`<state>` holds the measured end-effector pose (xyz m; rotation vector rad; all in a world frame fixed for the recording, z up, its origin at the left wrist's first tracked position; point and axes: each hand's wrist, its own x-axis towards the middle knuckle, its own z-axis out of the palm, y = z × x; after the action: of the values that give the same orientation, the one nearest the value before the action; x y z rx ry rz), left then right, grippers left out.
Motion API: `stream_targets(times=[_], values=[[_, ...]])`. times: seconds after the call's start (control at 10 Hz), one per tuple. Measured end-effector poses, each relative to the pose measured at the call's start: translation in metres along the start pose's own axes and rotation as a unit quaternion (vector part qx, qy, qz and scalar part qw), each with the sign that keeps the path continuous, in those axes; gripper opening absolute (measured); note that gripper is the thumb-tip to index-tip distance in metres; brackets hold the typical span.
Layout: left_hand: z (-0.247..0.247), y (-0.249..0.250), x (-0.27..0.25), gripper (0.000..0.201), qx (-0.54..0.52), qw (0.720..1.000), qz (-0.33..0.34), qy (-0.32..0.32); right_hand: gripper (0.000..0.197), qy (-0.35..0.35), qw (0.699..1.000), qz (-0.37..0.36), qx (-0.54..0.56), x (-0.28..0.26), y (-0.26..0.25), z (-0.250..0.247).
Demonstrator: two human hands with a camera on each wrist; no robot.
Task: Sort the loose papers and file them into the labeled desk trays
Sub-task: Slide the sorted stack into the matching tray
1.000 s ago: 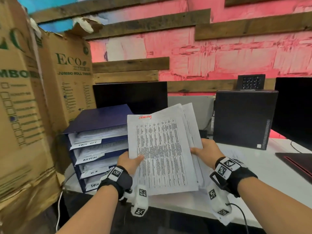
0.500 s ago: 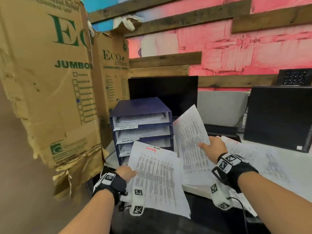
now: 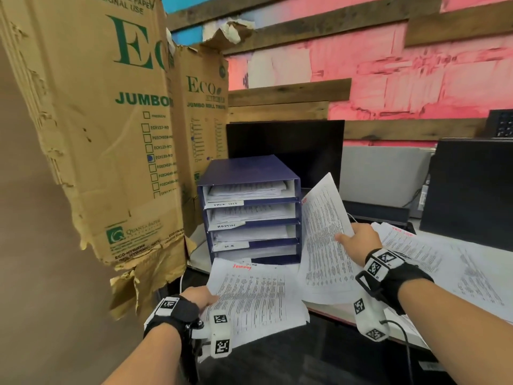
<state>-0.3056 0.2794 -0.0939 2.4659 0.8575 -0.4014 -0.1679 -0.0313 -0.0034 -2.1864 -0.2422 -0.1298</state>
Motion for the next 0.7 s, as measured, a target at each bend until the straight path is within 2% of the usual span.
stream_targets(times=[0.1,0.2,0.3,0.4,0.5,0.6,0.7], values=[[0.0,0.001,-0.005,0.051,0.012,1.0,-0.005,0.001,0.026,0.005,1.0,0.002,-0.001,-0.002,0.001,0.001],[0.0,0.002,0.002,0.054,-0.041,0.999,-0.002,0.003,0.026,0.006,1.0,0.005,-0.003,-0.003,0.002,0.0],[0.011,-0.011,0.058,0.098,-0.185,0.982,0.027,0.019,0.026,0.009,1.0,0.002,-0.012,-0.003,0.005,-0.003],[0.009,-0.003,0.06,0.096,-0.207,0.978,0.015,0.019,0.027,0.013,1.0,0.002,-0.013,-0.002,0.008,-0.008],[-0.003,0.011,0.036,0.051,-0.226,0.973,-0.005,0.052,0.026,0.013,1.0,0.008,-0.017,0.0,0.011,-0.012],[0.001,0.012,0.06,0.045,-0.244,0.967,0.004,0.067,0.026,0.012,1.0,0.01,-0.013,0.003,0.011,-0.015],[-0.006,0.04,0.033,0.044,-0.234,0.968,-0.022,0.084,0.027,0.014,1.0,0.006,-0.015,0.008,0.012,-0.014]])
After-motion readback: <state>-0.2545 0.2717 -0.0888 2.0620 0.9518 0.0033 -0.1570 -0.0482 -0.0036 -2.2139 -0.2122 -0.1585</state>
